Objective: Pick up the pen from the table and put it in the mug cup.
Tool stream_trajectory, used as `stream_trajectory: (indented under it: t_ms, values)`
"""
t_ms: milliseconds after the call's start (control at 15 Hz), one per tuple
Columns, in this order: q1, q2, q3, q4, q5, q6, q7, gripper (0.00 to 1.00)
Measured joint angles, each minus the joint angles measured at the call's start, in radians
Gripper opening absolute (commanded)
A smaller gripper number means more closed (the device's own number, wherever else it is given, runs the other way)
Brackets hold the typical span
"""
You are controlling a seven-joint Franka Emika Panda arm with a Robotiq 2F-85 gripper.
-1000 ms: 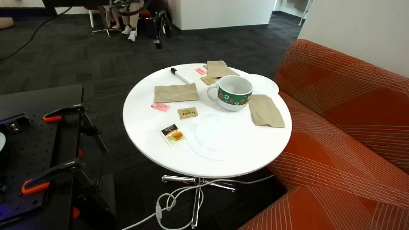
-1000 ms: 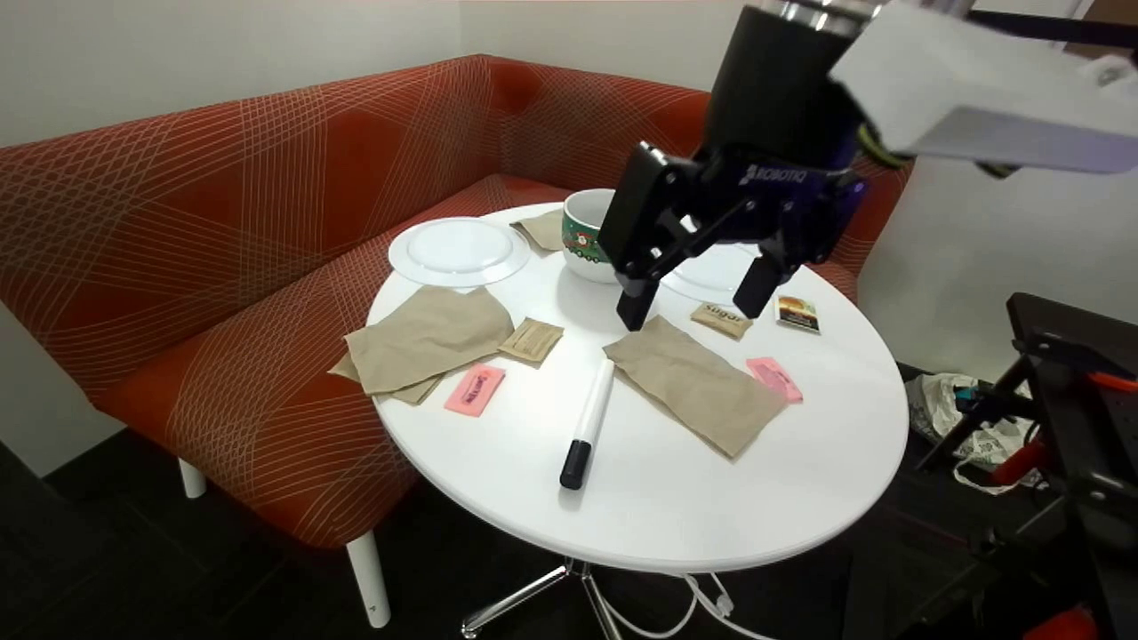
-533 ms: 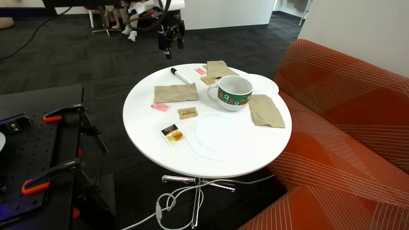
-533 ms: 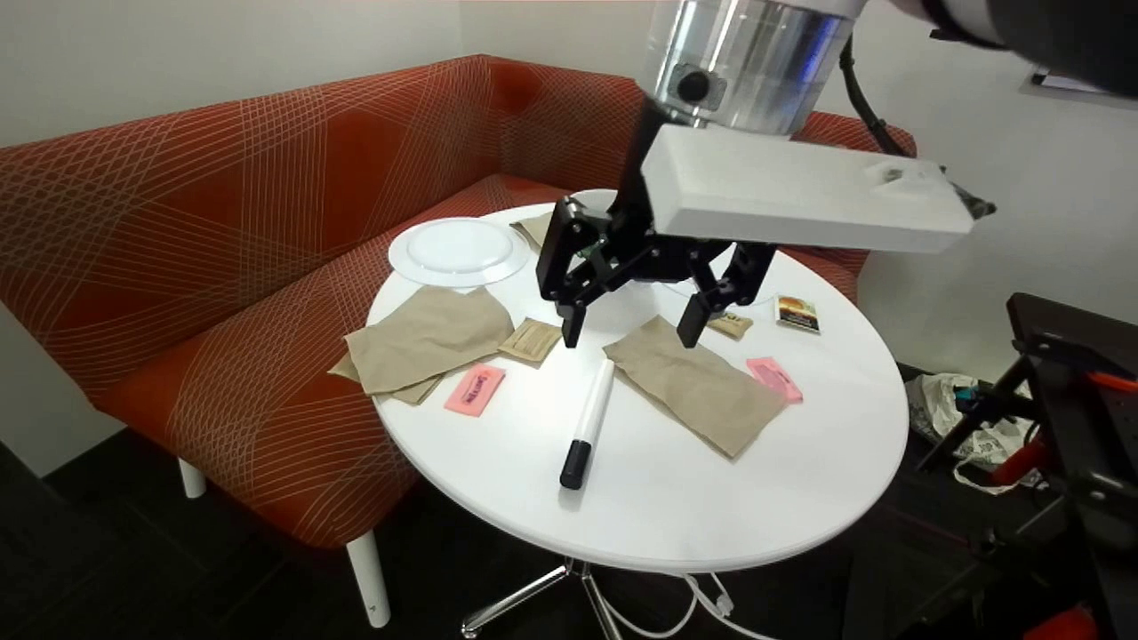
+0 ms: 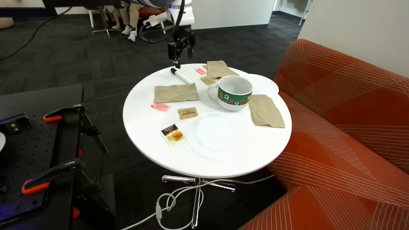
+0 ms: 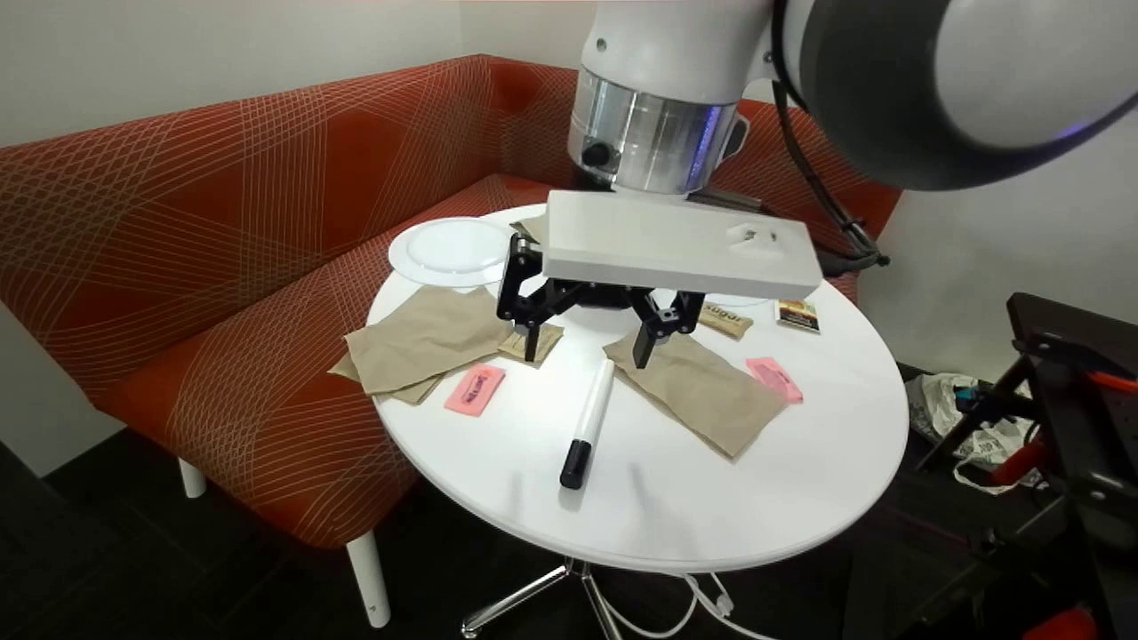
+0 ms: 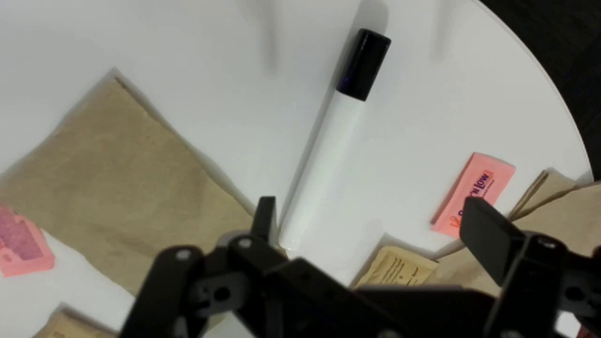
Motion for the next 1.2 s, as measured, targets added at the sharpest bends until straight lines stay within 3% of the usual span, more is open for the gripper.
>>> stream_trajectory:
  t_ms: [733, 800, 933, 1200]
  values:
    - [0.000, 0.143, -0.010, 0.113, 0.065, -0.007, 0.000, 1.00]
    - [0.000, 0.151, -0.010, 0.119, 0.067, -0.009, 0.000, 0.75]
    - [0.000, 0.163, -0.012, 0.129, 0.068, -0.015, 0.000, 0.68]
    - [0.000, 0.175, -0.016, 0.145, 0.068, -0.037, 0.000, 0.36]
